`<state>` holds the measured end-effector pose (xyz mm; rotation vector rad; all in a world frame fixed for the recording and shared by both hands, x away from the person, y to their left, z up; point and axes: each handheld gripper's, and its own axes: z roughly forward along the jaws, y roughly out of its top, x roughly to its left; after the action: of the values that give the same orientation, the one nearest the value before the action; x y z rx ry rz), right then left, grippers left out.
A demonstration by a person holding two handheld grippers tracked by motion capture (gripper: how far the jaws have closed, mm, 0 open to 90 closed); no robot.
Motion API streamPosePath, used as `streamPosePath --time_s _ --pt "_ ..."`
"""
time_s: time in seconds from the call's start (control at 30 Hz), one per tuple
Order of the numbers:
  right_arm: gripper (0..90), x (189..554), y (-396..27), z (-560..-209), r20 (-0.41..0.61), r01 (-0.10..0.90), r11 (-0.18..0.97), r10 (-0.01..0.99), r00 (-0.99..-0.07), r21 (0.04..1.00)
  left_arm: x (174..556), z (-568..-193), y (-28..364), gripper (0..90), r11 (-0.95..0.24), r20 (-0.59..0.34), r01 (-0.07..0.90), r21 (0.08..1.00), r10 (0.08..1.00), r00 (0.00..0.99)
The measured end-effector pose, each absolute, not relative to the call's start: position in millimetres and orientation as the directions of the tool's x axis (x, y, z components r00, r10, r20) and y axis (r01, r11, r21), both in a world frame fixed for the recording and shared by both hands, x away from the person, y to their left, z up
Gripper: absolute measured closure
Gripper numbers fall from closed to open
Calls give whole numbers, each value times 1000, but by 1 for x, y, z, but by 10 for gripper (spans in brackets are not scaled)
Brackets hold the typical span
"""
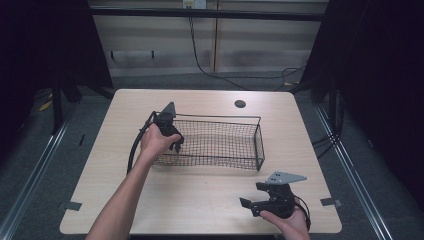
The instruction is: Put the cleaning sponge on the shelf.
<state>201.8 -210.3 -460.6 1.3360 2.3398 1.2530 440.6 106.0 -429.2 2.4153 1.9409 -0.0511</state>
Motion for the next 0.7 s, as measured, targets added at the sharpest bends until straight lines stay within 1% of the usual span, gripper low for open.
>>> streamPosePath --time_s 0.23,0.33,0.37,0.43,0.5,0.7 --pt "166 202 -210 -461 241 630 250 773 -587 735 440 -433 104 271 -197 -31 980 24 980 198" --pt "166 202 -210 -461 242 633 248 774 -585 733 442 -434 104 271 -202 -33 979 11 979 202" --pt "166 202 -210 -460 241 632 244 778 -581 736 442 -435 103 271 -190 -20 982 25 982 190" --pt "166 202 -211 -460 243 633 238 780 -576 736 443 -435 103 271 -194 -29 981 22 980 195" --pt "166 202 -211 -460 241 631 239 780 -577 738 443 -437 103 271 -194 -9 981 27 981 195" --pt "166 202 -211 -460 243 633 240 780 -577 736 443 -444 104 269 -192 -19 981 7 981 192"
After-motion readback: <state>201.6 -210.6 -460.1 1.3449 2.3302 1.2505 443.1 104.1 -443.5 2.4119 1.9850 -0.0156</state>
